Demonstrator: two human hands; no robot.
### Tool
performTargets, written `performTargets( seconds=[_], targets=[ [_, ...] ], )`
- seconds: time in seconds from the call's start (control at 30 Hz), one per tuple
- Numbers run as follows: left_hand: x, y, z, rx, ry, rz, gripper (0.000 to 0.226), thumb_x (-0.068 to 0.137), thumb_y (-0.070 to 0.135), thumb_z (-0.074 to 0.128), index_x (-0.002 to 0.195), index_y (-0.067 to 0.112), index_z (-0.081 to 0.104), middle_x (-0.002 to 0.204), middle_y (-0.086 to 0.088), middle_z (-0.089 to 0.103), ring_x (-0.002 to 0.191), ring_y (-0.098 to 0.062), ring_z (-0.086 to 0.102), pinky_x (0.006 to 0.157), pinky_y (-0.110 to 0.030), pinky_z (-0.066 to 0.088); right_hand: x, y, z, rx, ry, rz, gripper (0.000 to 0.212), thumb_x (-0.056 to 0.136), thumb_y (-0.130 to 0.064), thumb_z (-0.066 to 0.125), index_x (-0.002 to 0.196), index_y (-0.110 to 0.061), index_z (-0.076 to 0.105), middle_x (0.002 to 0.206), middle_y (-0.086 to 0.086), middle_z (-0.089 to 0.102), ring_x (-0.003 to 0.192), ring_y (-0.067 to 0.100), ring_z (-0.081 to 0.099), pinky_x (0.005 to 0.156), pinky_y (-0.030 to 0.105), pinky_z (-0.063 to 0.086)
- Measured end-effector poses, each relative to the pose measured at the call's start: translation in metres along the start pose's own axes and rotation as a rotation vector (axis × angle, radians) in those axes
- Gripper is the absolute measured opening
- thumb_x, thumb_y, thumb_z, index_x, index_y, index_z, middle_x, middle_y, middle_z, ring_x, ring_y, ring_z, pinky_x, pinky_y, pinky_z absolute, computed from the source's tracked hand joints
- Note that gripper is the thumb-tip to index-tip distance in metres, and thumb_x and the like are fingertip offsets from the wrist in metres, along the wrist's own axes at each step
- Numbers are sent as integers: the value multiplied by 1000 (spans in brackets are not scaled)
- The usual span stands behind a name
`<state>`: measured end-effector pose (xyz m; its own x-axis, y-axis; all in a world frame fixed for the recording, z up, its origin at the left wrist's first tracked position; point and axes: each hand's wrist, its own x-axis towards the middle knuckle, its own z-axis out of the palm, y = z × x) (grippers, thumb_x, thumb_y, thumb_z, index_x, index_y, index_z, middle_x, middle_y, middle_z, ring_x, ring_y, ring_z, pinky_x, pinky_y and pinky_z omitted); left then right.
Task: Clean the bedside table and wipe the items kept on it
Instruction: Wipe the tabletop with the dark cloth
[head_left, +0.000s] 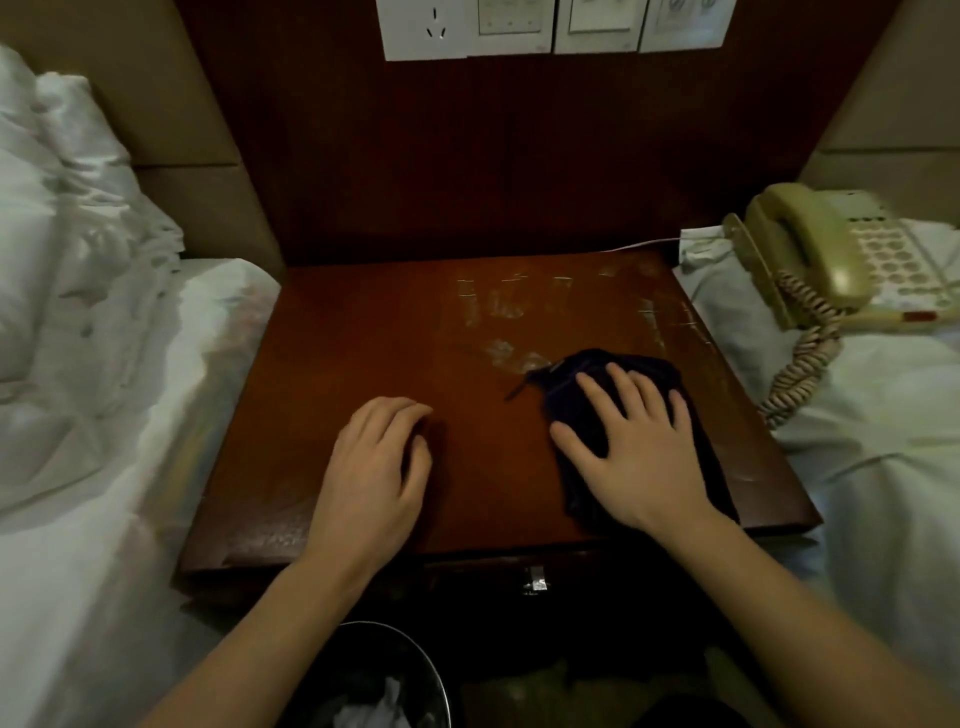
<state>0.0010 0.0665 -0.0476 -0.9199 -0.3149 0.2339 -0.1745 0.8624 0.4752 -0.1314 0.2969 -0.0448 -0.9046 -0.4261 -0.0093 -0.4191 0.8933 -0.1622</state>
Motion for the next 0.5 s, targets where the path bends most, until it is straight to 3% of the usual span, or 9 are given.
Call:
performTargets(
  seconds=[0.13, 0.27, 0.37, 0.5],
  targets=[
    [1, 5, 2, 29, -18, 1, 36, 106, 23, 47, 140, 16, 57, 140, 1, 56, 140, -19, 43, 118, -42, 36, -13, -40, 6, 22, -29, 31, 78, 90, -76, 11, 157, -37, 0, 166, 2, -7, 151, 27, -11, 119, 56, -9],
    [1, 4, -3, 14, -29, -13, 34, 105, 23, 48, 136, 15, 60, 135, 1, 57, 135, -18, 46, 114, -42, 41, -26, -79, 13, 72, -54, -102, 77, 90, -76, 9, 157, -37, -2, 166, 3, -12, 151, 28, -15, 116, 58, -14],
    [-1, 4, -5, 6, -11, -3, 29, 104, 17, 52, 130, 14, 64, 130, 1, 58, 130, -16, 46, 108, -34, 39, -21, -47, 7, 77, -45, -147, 76, 89, -78, 11, 156, -42, 5, 166, -4, -5, 152, 21, -10, 120, 53, -11],
    [-2, 3, -2, 9, 13, 11, 26, 102, 12, 55, 125, 13, 67, 124, 1, 60, 126, -15, 48, 104, -31, 37, -6, 37, -4, 11, 19, 14, 83, 82, -84, 6, 155, -44, 13, 166, -6, 5, 152, 19, -1, 122, 49, -3]
  ],
)
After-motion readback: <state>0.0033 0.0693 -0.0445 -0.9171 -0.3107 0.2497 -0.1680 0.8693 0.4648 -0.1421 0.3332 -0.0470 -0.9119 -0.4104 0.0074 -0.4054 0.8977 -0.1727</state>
